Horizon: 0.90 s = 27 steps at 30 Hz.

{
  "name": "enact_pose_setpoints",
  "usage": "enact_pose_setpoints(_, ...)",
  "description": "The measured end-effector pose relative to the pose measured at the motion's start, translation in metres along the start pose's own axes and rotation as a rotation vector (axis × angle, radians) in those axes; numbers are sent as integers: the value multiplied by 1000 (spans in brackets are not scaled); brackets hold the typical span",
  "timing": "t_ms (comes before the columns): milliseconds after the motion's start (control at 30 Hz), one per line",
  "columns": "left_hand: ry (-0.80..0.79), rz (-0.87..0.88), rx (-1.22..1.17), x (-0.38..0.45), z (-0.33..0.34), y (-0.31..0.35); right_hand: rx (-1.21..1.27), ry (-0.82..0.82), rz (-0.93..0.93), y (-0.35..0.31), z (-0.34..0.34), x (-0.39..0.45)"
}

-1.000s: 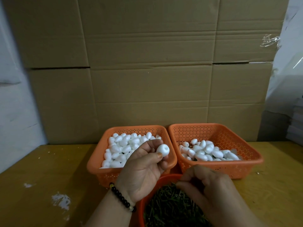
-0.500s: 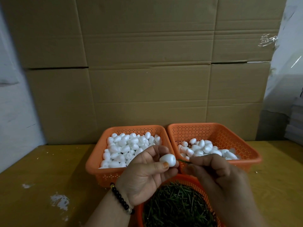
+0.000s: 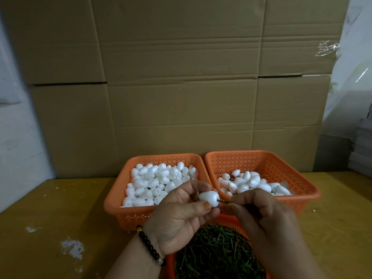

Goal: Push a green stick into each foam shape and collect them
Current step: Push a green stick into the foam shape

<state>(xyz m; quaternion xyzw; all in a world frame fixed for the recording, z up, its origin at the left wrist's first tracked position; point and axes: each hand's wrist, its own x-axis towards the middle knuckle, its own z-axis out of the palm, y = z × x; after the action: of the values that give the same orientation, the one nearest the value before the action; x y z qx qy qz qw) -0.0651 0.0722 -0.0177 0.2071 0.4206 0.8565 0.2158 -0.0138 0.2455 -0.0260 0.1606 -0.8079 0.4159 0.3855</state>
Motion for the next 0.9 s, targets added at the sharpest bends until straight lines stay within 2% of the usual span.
enact_pose_setpoints(600,48,-10,46,-1,4,-3,-95,-41,-32,-2,0,-1)
enact_pose_setpoints(900,49,-16,66,-1,4,-4,-62,-11,-53,-4,1,0)
